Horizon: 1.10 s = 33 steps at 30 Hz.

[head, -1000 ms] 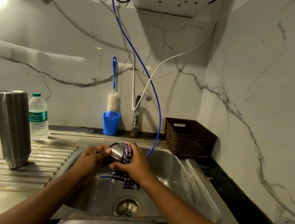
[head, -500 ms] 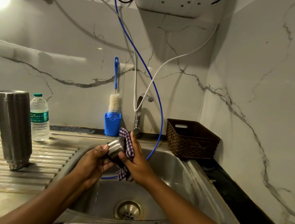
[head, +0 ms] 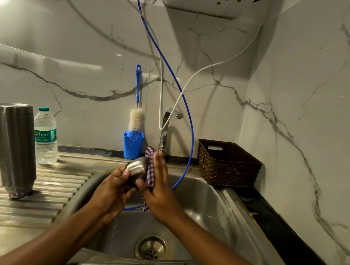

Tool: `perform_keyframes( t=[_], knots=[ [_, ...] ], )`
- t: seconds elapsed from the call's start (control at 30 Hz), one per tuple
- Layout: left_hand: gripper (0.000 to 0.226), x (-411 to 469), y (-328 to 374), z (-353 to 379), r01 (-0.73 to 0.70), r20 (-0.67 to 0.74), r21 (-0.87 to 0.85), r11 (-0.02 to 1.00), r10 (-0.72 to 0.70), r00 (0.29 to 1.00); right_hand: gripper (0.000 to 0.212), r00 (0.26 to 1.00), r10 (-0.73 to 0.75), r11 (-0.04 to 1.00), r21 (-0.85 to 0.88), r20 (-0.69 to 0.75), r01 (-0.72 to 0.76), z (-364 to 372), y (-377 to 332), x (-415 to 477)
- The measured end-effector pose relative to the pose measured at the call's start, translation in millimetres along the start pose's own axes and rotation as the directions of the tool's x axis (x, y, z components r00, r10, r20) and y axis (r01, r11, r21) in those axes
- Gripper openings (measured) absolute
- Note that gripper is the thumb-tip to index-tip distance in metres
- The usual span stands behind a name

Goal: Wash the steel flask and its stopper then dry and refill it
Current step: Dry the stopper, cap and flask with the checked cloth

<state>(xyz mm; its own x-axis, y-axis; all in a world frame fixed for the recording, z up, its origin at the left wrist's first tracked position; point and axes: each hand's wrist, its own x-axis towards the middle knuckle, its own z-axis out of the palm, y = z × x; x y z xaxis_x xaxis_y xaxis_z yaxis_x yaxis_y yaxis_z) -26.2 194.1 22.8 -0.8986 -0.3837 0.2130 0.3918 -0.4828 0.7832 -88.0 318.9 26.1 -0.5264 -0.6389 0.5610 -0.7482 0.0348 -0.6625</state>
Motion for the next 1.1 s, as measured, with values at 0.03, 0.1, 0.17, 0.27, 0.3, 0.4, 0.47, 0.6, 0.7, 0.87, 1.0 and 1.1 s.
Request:
perform_keyframes(
  t=[0.03,0.1,0.17,0.27,0.3,0.4,0.47,0.6,0.7,0.87,1.0,1.1],
  knots=[
    [0.021,-0.1,0.0,-0.3,-0.001,-0.009,-0.014,1.0,0.001,1.0,0.076,0.996,-0.087,0.982,-0.169,0.008,0.087,5.9,3.3,-1.7],
    [0.018,0.2,0.8,-0.5,0.007,-0.022,-0.02,1.0,-0.008,1.0,0.076,0.971,-0.239,0.88,-0.426,-0.008,0.212,14.2,10.4,0.4],
    [0.018,0.9,2.0,-1.5,0.023,-0.016,-0.025,0.999,-0.023,1.0,0.074,0.964,-0.262,0.879,-0.424,-0.044,0.219,13.7,8.4,7.2],
    [0.023,2.7,0.9,-5.1,0.013,0.023,0.064,0.998,-0.015,1.0,0.077,1.0,-0.009,1.0,-0.029,-0.025,0.008,2.1,0.8,11.3],
    [0.026,2.6,1.2,-6.1,0.002,0.03,0.105,0.994,-0.006,1.0,0.08,0.995,0.098,0.987,0.126,0.023,-0.1,-4.1,0.2,11.7],
    [0.027,1.2,4.0,-8.7,-0.015,0.06,0.2,0.98,0.003,0.998,0.081,0.958,0.244,0.903,0.324,0.151,-0.281,-22.2,2.1,9.2],
    [0.027,-0.1,7.4,-9.8,-0.024,0.061,0.259,0.966,0.008,0.998,0.074,0.96,0.233,0.892,0.358,0.154,-0.274,-27.2,4.1,7.8],
    [0.031,0.5,15.3,-15.2,-0.044,0.106,0.329,0.943,0.01,0.994,0.07,0.963,0.216,0.877,0.401,0.163,-0.265,-32.9,4.6,8.4],
    [0.033,1.3,16.8,-19.7,-0.067,0.141,0.409,0.91,0.009,0.99,0.071,0.968,0.141,0.945,0.264,0.209,-0.195,-36.8,4.5,6.7],
    [0.058,4.1,17.1,-17.4,-0.114,0.048,0.401,0.909,0.104,0.993,0.067,0.998,-0.06,0.992,-0.114,0.011,0.061,-23.2,1.6,6.1],
    [0.075,1.5,12.7,-17.2,0.031,0.121,0.386,0.922,-0.084,0.989,0.066,0.975,-0.201,0.944,-0.282,-0.09,0.169,-13.7,1.6,5.8],
    [0.099,1.1,8.7,-17.2,0.008,0.159,0.358,0.934,-0.069,0.985,0.067,0.975,-0.211,0.927,-0.329,-0.065,0.179,-14.3,-0.8,3.5]
  ],
)
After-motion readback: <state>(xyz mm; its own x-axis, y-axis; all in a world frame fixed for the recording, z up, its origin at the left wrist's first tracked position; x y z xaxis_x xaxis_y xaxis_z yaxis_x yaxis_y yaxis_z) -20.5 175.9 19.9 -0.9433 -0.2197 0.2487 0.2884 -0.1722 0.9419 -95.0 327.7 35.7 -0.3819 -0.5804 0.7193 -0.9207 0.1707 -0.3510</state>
